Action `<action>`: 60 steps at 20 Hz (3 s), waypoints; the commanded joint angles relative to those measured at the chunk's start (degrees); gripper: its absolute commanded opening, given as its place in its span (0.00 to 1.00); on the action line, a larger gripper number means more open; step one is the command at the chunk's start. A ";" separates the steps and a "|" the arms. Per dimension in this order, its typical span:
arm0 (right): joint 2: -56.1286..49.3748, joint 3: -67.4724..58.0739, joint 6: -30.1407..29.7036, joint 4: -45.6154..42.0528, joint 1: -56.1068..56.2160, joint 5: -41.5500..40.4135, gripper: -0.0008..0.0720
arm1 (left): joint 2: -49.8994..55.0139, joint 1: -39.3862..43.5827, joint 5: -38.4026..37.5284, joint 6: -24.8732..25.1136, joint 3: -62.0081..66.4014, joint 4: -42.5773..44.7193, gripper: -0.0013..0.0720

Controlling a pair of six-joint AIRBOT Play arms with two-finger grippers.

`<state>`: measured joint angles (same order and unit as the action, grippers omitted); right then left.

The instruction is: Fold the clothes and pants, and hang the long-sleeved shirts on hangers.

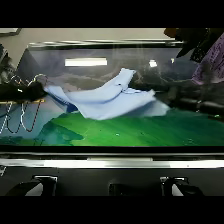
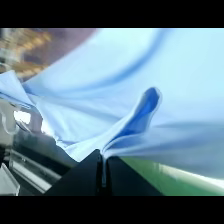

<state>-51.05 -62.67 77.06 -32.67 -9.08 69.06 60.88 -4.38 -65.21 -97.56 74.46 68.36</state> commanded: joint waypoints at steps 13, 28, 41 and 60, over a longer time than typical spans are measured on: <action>12.85 -43.19 18.03 -17.22 0.04 -2.32 0.07 | -28.68 -5.29 10.60 -7.91 17.44 9.68 0.04; -33.35 -16.61 16.55 -26.34 0.07 -10.43 0.07 | 35.04 5.05 21.70 11.67 17.40 1.66 0.04; -46.53 -20.63 13.99 -20.50 -2.78 -6.78 0.70 | 45.03 4.00 8.33 11.43 27.91 -1.33 0.73; -25.92 11.52 -0.92 -36.20 -21.73 10.60 0.66 | -8.74 -15.06 -6.27 9.92 -34.56 -1.60 0.71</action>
<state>-77.32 -53.89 76.62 -64.62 -30.63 79.13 58.81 -17.89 -73.08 -87.11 50.11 66.96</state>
